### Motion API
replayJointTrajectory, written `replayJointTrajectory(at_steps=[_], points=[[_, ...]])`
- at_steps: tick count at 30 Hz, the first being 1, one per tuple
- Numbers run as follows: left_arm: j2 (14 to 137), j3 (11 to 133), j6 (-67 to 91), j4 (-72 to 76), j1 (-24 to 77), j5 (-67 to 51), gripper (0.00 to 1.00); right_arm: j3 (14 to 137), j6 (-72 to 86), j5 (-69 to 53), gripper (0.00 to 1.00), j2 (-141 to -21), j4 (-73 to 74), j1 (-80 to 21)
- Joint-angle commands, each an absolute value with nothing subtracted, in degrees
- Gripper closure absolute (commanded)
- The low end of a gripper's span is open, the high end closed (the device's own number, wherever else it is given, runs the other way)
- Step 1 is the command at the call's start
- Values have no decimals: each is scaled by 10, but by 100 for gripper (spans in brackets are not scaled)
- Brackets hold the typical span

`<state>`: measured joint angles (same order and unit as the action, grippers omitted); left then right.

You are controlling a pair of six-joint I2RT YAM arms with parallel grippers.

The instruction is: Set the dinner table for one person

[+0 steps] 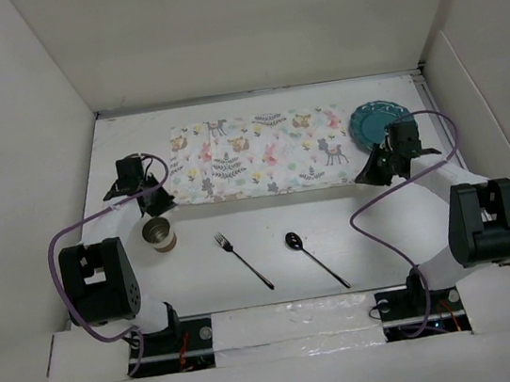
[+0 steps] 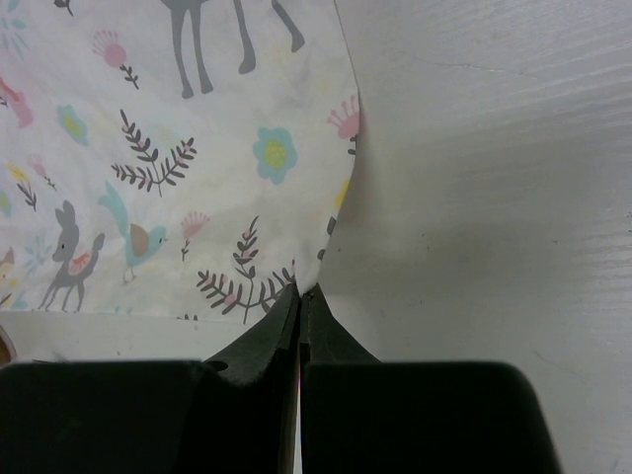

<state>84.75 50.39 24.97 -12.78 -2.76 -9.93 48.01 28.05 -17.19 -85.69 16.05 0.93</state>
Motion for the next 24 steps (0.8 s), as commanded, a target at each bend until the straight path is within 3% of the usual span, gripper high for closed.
replayJointTrajectory(at_steps=[1,20,24], points=[[834,512,236,-138,-30,-89,100,512,272,-168,100,-863,158,18],[823,546,223,-178,-30,-89,100,512,265,-125,100,-867,189,-4],[826,567,222,-183,-30,-98,85,510,263,-117,100,-862,194,-4]])
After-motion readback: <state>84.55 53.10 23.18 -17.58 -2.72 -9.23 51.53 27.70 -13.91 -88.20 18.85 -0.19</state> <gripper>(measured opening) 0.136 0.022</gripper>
